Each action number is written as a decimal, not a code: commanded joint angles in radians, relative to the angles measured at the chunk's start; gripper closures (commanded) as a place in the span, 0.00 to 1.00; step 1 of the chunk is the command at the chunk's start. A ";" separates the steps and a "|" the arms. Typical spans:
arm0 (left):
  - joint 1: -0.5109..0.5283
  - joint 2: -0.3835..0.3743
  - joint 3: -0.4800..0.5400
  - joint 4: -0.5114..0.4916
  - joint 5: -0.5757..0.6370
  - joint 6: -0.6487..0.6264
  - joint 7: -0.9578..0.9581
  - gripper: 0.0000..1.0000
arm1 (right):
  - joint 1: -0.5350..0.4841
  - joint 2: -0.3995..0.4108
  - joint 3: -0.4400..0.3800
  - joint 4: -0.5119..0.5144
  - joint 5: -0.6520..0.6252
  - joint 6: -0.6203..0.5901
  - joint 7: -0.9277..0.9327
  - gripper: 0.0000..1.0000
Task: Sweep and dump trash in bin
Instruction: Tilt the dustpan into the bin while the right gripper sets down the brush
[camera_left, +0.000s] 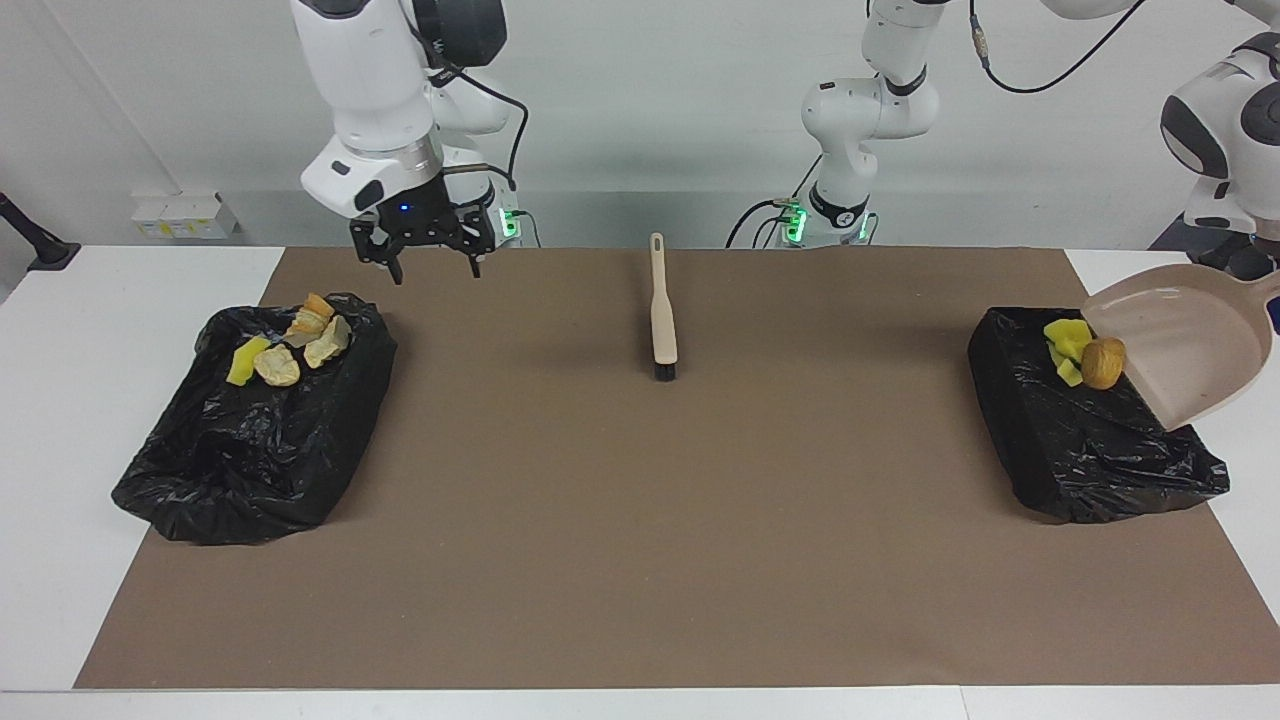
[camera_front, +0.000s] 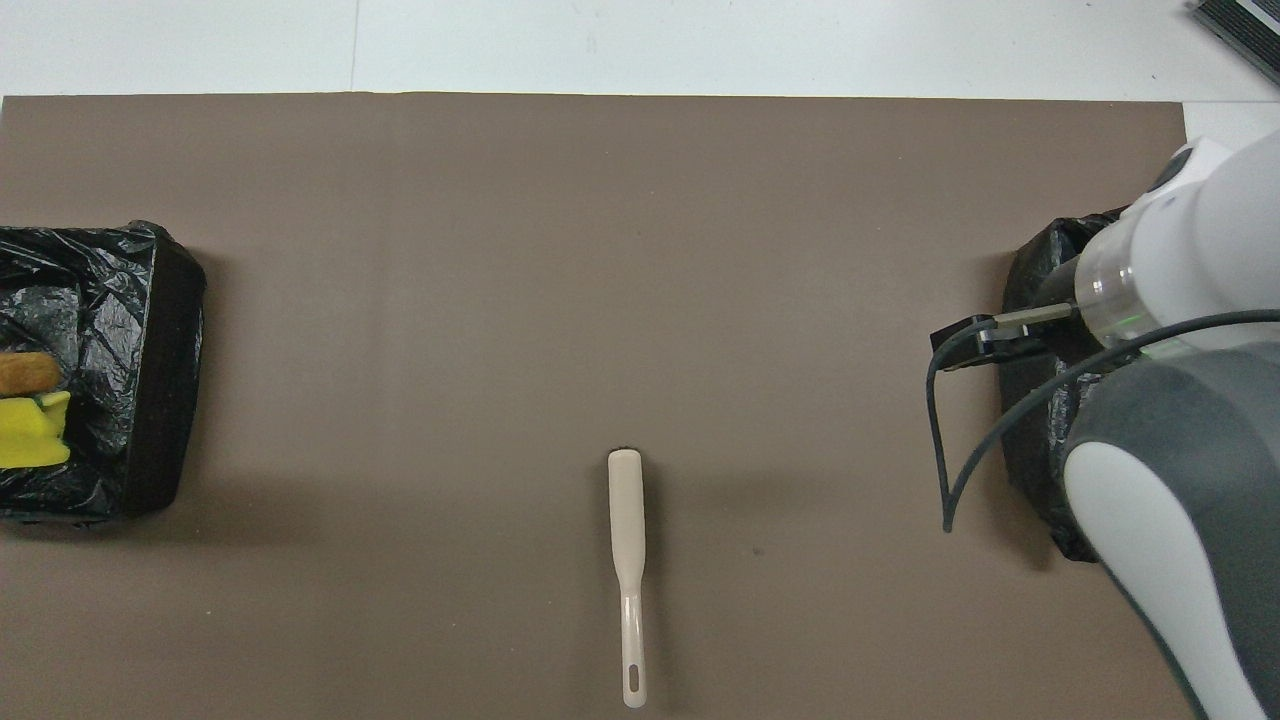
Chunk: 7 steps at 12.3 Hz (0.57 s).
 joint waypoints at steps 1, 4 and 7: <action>-0.001 0.006 -0.074 0.091 0.057 -0.116 -0.008 1.00 | -0.013 -0.001 -0.056 0.005 0.000 0.001 -0.023 0.00; 0.001 -0.003 -0.137 0.147 -0.049 -0.165 -0.017 1.00 | 0.084 0.007 -0.207 0.016 -0.017 0.001 -0.099 0.00; -0.001 -0.026 -0.148 0.139 -0.436 -0.182 -0.271 1.00 | 0.132 0.012 -0.316 0.039 0.003 0.000 -0.164 0.00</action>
